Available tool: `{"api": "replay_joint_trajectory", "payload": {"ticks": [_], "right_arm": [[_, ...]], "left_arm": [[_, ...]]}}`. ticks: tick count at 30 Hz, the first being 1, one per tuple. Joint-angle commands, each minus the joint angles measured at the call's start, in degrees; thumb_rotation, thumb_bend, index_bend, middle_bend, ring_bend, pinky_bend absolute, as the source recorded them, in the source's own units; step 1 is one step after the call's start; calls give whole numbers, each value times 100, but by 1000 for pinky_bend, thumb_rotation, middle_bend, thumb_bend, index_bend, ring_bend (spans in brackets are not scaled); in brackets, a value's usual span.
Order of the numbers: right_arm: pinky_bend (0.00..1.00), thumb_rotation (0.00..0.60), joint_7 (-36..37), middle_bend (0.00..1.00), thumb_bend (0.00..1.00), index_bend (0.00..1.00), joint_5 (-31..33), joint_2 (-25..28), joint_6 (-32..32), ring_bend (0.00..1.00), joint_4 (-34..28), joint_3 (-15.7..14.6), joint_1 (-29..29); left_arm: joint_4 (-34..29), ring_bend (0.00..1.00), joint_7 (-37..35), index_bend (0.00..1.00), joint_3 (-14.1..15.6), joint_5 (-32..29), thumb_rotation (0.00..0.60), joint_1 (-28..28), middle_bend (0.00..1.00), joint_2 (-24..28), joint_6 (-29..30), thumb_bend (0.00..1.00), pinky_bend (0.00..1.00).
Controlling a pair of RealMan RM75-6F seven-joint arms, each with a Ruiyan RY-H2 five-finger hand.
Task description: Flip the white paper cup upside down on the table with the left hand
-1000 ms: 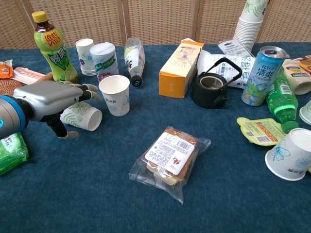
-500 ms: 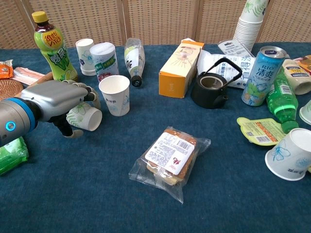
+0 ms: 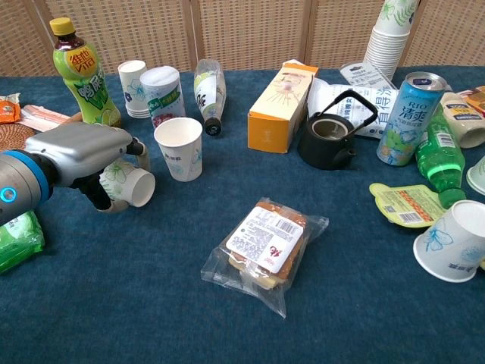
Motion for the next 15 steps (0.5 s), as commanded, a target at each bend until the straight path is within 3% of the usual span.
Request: {"api": "replay_joint_trajectory", "payload": {"ticks": [1, 6, 15], "right_arm": [[0, 600, -19, 0, 79, 0, -11, -5, -1, 0, -5, -4, 2], [0, 600, -64, 0, 79, 0, -30, -15, -6, 0, -19, -18, 1], [0, 600, -177, 0, 78, 0, -42, -47, -45, 0, -40, -34, 16]], "left_arm": [[-380, 141, -711, 361, -46, 286, 600, 202, 254, 262, -69, 353, 113], [-702, 144, -2040, 363, -86, 690, 600, 465, 260, 661, -455, 352, 122], [-311, 134, -4386, 366, -66, 1664, 600, 867, 265, 869, -941, 350, 107]]}}
